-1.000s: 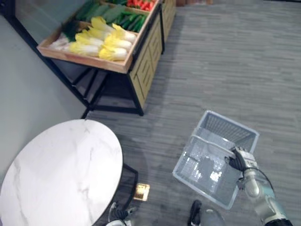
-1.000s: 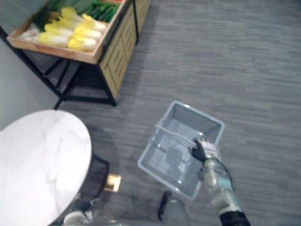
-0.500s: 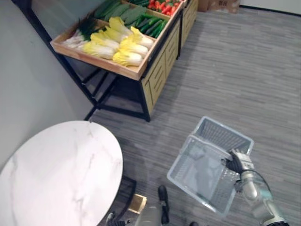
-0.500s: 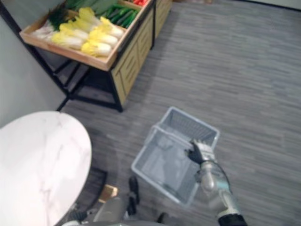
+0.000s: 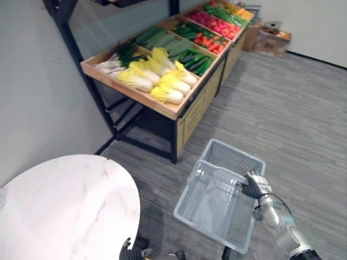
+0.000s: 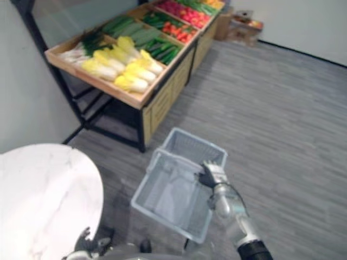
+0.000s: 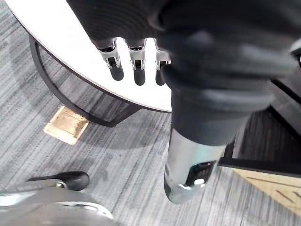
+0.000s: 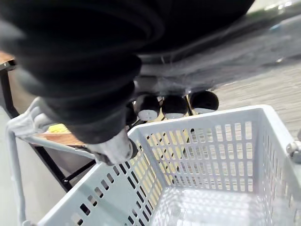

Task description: Pick vegetable in the basket

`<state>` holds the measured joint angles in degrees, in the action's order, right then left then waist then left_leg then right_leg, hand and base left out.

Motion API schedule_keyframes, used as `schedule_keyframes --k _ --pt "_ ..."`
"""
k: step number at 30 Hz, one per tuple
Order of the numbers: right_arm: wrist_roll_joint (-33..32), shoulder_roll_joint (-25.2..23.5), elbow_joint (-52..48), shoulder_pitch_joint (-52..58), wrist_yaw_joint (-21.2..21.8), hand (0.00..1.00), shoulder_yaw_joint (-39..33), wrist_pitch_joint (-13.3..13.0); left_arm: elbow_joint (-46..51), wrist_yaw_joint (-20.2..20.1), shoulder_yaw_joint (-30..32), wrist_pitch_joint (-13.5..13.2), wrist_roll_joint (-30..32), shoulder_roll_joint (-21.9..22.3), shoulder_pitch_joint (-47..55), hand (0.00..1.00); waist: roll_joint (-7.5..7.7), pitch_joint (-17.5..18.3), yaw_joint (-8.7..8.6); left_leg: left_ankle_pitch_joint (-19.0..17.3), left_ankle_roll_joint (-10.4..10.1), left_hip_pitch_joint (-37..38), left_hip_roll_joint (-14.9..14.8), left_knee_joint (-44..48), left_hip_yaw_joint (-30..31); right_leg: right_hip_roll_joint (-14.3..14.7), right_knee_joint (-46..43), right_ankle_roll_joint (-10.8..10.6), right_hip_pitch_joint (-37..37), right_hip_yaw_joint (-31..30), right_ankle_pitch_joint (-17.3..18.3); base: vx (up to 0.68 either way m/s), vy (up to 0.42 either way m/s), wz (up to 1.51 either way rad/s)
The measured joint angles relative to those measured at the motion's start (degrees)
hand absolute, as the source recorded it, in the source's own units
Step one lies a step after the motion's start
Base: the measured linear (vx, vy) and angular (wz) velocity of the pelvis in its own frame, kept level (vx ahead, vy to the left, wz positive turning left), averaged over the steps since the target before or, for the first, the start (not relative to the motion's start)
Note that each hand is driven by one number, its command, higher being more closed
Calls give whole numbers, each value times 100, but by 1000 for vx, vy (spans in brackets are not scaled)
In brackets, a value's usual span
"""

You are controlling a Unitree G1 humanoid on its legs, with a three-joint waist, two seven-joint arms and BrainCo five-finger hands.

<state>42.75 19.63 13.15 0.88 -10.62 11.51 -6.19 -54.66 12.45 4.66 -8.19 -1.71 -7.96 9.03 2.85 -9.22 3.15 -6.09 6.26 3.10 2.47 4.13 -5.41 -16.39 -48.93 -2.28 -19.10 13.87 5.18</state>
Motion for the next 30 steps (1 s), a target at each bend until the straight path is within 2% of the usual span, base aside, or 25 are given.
schedule_keyframes --k 1,2,4,6,8,9,10,11,12,13,15,16,18,19,20,21,23,24,25,26,28,29,30 --pt "0 6 7 1 0 100 -4 16 1 -13 -4 1 1 7 -6 0 -26 -14 -9 -14 -29 28 -25 7 83 55 431 -21 22 -97 -13 236 -162 108" --pt "-1 7 14 12 0 100 -33 49 -1 -31 0 2 2 21 -6 0 -73 -10 -4 -50 -95 39 -78 57 283 195 1362 -131 59 -412 -86 299 -251 92" --pt "-3 2 9 9 -1 100 -239 49 -5 -43 -4 2 18 41 -12 0 -128 -20 41 -191 -316 5 -209 179 680 277 2738 -305 95 -1003 -228 308 -294 94" --pt "-3 0 3 17 -2 100 -319 46 -19 -43 -4 3 20 47 13 0 -125 -18 59 -308 -460 8 -266 271 881 230 3117 -357 123 -1247 -278 249 -296 71" --pt "-7 -21 -45 117 -6 100 -553 51 -80 -39 -23 2 23 -68 21 0 -23 -14 88 -942 -931 -9 -508 797 1423 184 3391 -394 181 -1941 -257 424 -649 98" --pt "-4 -33 -104 168 -6 100 -592 59 -138 -40 -37 1 25 -119 17 0 24 -18 83 -1074 -1023 -17 -534 883 1539 182 3385 -397 259 -1999 -255 312 -649 85" --pt "-1 -36 -174 256 -6 100 -620 67 -226 -42 -31 6 27 -189 11 0 159 8 60 -1364 -1203 -16 -604 1036 1728 140 3317 -841 360 -1921 -358 235 -610 78" --pt "-40 17 -166 316 -6 100 -758 87 -362 -27 -2 63 26 -61 -30 0 -102 72 19 -1536 -1414 -2 -1036 1093 1901 434 2854 -986 316 -1484 -159 234 -608 70" --pt "-43 26 -167 328 -14 100 -805 93 -369 -37 0 78 23 13 0 0 -201 123 24 -1505 -1447 -12 -1231 1087 1930 590 2700 -890 267 -1364 -13 257 -577 47" --pt "-32 31 -168 312 -14 100 -881 119 -434 -36 24 88 23 124 39 0 -360 210 25 -1252 -1478 -24 -1443 1145 1913 756 2348 -662 153 -1213 268 265 -556 36" --pt "-49 92 -173 378 -34 100 -1011 133 -466 -21 98 110 -5 160 21 0 -341 211 -96 -809 -1411 -375 -1624 1550 1893 832 2084 -382 156 -832 488 288 -583 58" --pt "-49 91 -172 403 -39 100 -1085 143 -464 -14 142 110 -18 166 -4 0 -362 222 -126 -667 -1393 -521 -1653 1744 1871 838 2072 -309 190 -721 530 255 -455 70" --pt "-50 211 -172 576 -56 100 -1218 232 -424 35 218 110 -57 179 -45 0 -342 209 -133 113 -1399 -978 -1782 2491 1526 898 2269 -133 524 -413 605 257 -385 53" --pt "-49 237 -171 634 -63 100 -1262 239 -392 53 243 108 -73 181 -44 0 -320 195 -128 332 -1353 -1037 -1811 2633 1371 895 2337 -104 660 -362 610 242 -308 31" --pt "-48 247 -167 740 -80 100 -1401 252 -340 63 249 88 -137 169 -33 0 -212 133 -79 421 -1266 -1130 -1841 2870 982 835 2532 -31 896 -319 606 230 -247 20" --pt "-48 252 -167 807 -113 100 -1600 254 -337 70 245 86 -185 171 -33 0 -212 133 -76 268 -1164 -1210 -1823 3020 497 771 2718 15 1072 -301 575 202 -199 13" --pt "-60 230 -93 844 -227 100 -1864 251 -202 86 249 84 -199 193 34 0 -225 130 -162 120 -1214 -1211 -1795 2686 -314 716 2949 -6 1254 -223 519 111 -61 14" --pt "-61 230 -72 876 -273 100 -1959 254 -169 86 251 84 -197 205 32 0 -232 135 -167 124 -1210 -1202 -1784 2437 -486 713 2994 -16 1269 -190 512 92 28 23" --pt "-62 231 -48 909 -313 100 -2170 256 -96 85 257 78 -196 218 22 0 -250 144 -179 230 -1187 -1200 -1739 1804 -677 717 3014 -22 1235 -120 509 85 58 25" --pt "-71 240 2 909 -335 100 -2350 261 -65 84 261 79 -194 244 17 0 -306 166 -207 539 -1202 -1185 -1676 1278 -679 741 3032 -41 1203 -45 500 81 116 33" --pt "-71 257 261 898 -392 100 -2687 313 -30 91 407 81 -188 302 2 0 -344 217 -250 609 -1326 -1093 -1526 676 -626 690 3247 -213 1162 50 397 105 165 39" --pt "-75 254 487 882 -450 100 -2875 336 -24 93 480 84 -187 320 10 0 -346 204 -274 611 -1327 -1121 -1441 548 -617 634 3431 -337 1231 152 305 104 160 35" --pt "-83 254 533 885 -465 100 -2896 338 -24 94 483 85 -187 317 12 0 -340 199 -281 611 -1327 -1121 -1419 546 -611 618 3460 -356 1257 164 291 86 166 33"
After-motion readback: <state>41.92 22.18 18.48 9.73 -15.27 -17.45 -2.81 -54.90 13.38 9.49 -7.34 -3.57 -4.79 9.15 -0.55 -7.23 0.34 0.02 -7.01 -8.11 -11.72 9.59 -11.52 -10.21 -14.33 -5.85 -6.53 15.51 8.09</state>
